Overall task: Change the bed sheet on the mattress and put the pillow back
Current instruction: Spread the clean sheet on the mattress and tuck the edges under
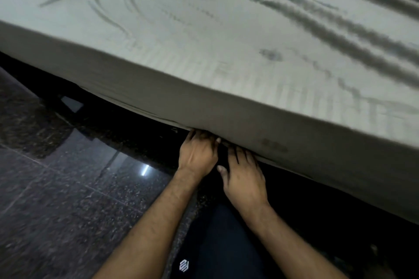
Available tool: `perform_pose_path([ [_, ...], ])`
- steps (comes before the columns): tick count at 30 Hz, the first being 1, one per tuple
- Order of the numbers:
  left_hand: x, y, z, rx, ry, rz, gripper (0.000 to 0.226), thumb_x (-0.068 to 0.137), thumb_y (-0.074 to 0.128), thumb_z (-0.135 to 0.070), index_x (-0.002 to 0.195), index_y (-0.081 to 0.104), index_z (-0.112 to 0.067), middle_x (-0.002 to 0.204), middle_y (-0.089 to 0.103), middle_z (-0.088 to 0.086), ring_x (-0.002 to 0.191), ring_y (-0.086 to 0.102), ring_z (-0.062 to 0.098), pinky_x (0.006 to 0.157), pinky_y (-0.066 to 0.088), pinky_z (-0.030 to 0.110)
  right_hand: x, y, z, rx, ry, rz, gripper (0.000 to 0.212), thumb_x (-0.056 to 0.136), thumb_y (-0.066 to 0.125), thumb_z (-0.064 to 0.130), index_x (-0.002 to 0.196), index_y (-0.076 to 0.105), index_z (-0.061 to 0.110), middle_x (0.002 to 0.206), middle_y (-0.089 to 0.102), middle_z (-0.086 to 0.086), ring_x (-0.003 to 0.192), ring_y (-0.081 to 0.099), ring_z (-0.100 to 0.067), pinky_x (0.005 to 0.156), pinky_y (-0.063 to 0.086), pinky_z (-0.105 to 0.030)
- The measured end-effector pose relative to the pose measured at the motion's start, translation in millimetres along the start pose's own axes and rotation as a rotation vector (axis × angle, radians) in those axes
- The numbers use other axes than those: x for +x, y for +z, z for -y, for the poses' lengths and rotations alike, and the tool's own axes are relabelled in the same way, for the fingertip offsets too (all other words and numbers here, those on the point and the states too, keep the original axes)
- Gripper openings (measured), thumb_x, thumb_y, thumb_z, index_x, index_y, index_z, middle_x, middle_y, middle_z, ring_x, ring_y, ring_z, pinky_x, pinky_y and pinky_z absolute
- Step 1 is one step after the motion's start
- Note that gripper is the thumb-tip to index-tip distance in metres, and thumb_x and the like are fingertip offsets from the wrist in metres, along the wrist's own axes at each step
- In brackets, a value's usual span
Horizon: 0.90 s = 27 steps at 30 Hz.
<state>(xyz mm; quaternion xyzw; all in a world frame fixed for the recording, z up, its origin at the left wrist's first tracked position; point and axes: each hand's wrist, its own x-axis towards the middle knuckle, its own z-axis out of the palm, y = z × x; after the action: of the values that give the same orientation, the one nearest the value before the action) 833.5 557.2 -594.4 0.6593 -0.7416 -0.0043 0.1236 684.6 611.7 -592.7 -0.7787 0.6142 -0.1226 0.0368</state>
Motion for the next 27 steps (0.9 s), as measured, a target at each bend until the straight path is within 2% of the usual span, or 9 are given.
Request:
perform_pose_path([
  [2,0,3,0,-0.034,-0.004,-0.014,0.044,0.094,0.038,-0.031,0.090,0.076,-0.009,0.093,0.075,0.013,0.095,0.068,0.034,0.096,0.051,0.040,4,0,1,-0.007,0.024,0.026,0.056,0.094,0.054,0.044,0.136,0.057,0.008,0.130,0.060,-0.013,0.119,0.056,-0.030,0.103,0.049,-0.041],
  [5,-15,9,7,0.007,0.071,0.010,0.043,0.098,0.038,-0.032,0.115,0.070,-0.008,0.118,0.070,0.013,0.116,0.062,0.033,0.110,0.044,0.044,15,0,7,-0.007,0.086,0.069,0.054,0.096,0.039,0.040,0.131,0.063,0.007,0.124,0.066,-0.015,0.110,0.062,-0.033,0.097,0.051,-0.040],
  [9,-22,12,1,0.013,0.027,0.047,0.051,0.098,0.036,-0.036,0.130,0.064,-0.008,0.134,0.064,0.013,0.129,0.055,0.033,0.116,0.039,0.045,48,-15,-4,0.088,0.185,0.229,0.046,0.104,0.032,0.035,0.132,0.063,0.015,0.143,0.058,-0.012,0.131,0.053,-0.030,0.111,0.041,-0.036],
  [12,-26,7,3,-0.028,0.148,0.017,0.051,0.095,0.037,-0.031,0.134,0.063,-0.011,0.135,0.064,0.012,0.126,0.058,0.032,0.113,0.043,0.041,68,-12,3,0.113,0.174,0.419,0.043,0.107,0.035,0.027,0.141,0.055,0.009,0.151,0.049,-0.014,0.139,0.045,-0.032,0.116,0.035,-0.039],
  [17,-1,-9,-5,0.020,0.176,0.112,0.048,0.101,0.032,-0.036,0.103,0.073,-0.011,0.107,0.072,0.016,0.103,0.066,0.037,0.097,0.048,0.040,46,-4,-6,0.005,0.109,0.161,0.056,0.101,0.023,0.044,0.124,0.069,0.021,0.126,0.070,-0.007,0.115,0.065,-0.027,0.097,0.050,-0.036],
  [19,21,-14,-9,0.074,0.098,0.274,0.046,0.102,0.035,-0.039,0.118,0.070,-0.014,0.128,0.066,0.017,0.119,0.060,0.036,0.100,0.044,0.039,34,-2,-19,0.045,0.036,0.185,0.054,0.101,0.027,0.044,0.136,0.061,0.019,0.133,0.065,-0.007,0.119,0.062,-0.028,0.099,0.049,-0.036],
  [22,40,-8,-12,0.105,-0.005,0.341,0.051,0.102,0.036,-0.039,0.147,0.052,-0.019,0.154,0.048,0.009,0.141,0.044,0.031,0.112,0.036,0.040,-5,0,-38,-0.028,0.047,0.129,0.058,0.101,0.032,0.047,0.144,0.053,0.014,0.141,0.059,-0.008,0.125,0.057,-0.027,0.105,0.045,-0.042],
  [24,40,-2,-19,0.185,0.004,0.277,0.051,0.102,0.037,-0.039,0.148,0.051,-0.020,0.152,0.050,0.008,0.140,0.046,0.030,0.113,0.035,0.039,-29,-4,-55,-0.100,0.144,0.058,0.057,0.102,0.035,0.050,0.140,0.057,0.014,0.138,0.061,-0.007,0.124,0.058,-0.027,0.106,0.044,-0.047],
  [27,33,4,-21,0.186,0.013,0.247,0.048,0.101,0.037,-0.037,0.135,0.064,-0.018,0.137,0.063,0.012,0.128,0.057,0.033,0.108,0.041,0.039,-35,-10,-78,-0.129,0.219,-0.013,0.050,0.102,0.036,0.046,0.118,0.069,0.013,0.112,0.072,-0.011,0.099,0.068,-0.031,0.089,0.052,-0.040],
])
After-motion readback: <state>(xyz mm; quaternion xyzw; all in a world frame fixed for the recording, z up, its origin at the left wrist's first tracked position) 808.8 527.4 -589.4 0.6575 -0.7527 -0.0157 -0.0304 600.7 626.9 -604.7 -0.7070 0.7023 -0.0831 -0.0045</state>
